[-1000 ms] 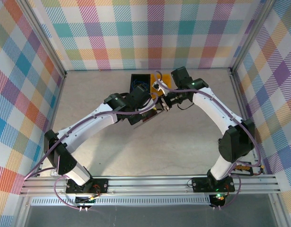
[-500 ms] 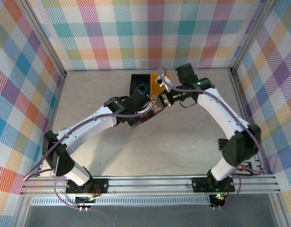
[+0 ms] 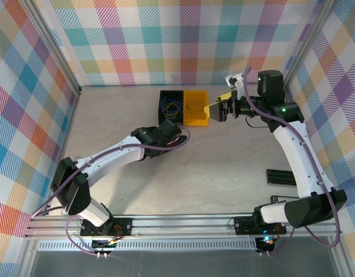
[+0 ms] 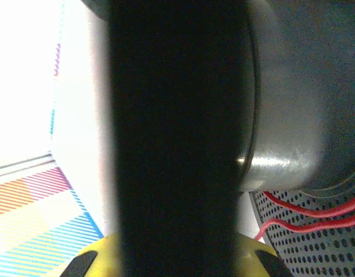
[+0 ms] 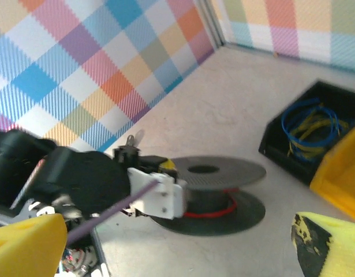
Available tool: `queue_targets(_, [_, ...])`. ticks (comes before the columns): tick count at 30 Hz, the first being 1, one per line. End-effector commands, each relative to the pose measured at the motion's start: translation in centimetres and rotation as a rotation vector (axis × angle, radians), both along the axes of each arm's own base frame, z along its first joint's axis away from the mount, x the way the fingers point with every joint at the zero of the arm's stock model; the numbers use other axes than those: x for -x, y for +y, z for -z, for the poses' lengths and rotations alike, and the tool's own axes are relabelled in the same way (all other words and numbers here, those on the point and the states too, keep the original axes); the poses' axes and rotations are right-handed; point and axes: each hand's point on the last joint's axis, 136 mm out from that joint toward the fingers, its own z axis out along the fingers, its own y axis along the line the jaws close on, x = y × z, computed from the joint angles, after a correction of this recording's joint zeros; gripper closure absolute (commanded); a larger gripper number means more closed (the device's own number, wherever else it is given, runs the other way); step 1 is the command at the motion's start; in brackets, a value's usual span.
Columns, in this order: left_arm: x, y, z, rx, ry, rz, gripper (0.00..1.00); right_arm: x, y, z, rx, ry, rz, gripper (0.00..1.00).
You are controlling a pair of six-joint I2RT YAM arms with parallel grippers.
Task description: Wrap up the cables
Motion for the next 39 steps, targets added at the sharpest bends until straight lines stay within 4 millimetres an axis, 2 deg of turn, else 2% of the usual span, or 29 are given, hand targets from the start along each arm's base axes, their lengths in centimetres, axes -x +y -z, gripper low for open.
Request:
queue_targets(1, [-1.1, -0.9, -6.7, 0.100, -0.263, 0.037, 1.00, -1.4, -0.7, 1.9, -0.059, 0.175, 0.072, 0.01])
queue_targets(4, [-0.5, -1.8, -8.8, 0.139, -0.350, 0.107, 1.00, -2.4, -0.4, 3.9, -0.102, 0.292, 0.084, 0.01])
queue_targets(9, [0.7, -3.5, -10.5, 0.186, -0.450, 0.218, 1.00, -3.3, 0.7, 4.8, -0.169, 0.385, 0.068, 0.01])
queue_targets(16, [1.5, -6.1, -9.8, 0.164, -0.467, 0.319, 1.00, -3.4, 2.3, 5.7, -0.178, 0.431, 0.042, 0.01])
queue_targets(23, [1.2, -7.8, -9.8, 0.154, -0.505, 0.345, 1.00, -3.5, 4.0, 8.8, -0.135, 0.508, 0.041, 0.01])
queue_targets(32, [1.2, -8.5, -9.9, 0.141, -0.512, 0.361, 1.00, -4.0, 3.8, 10.6, -0.101, 0.533, 0.086, 0.01])
queue_targets(39, [1.2, -8.6, -9.7, 0.129, -0.507, 0.362, 1.00, -5.4, 2.3, 12.7, -0.013, 0.524, 0.223, 0.01])
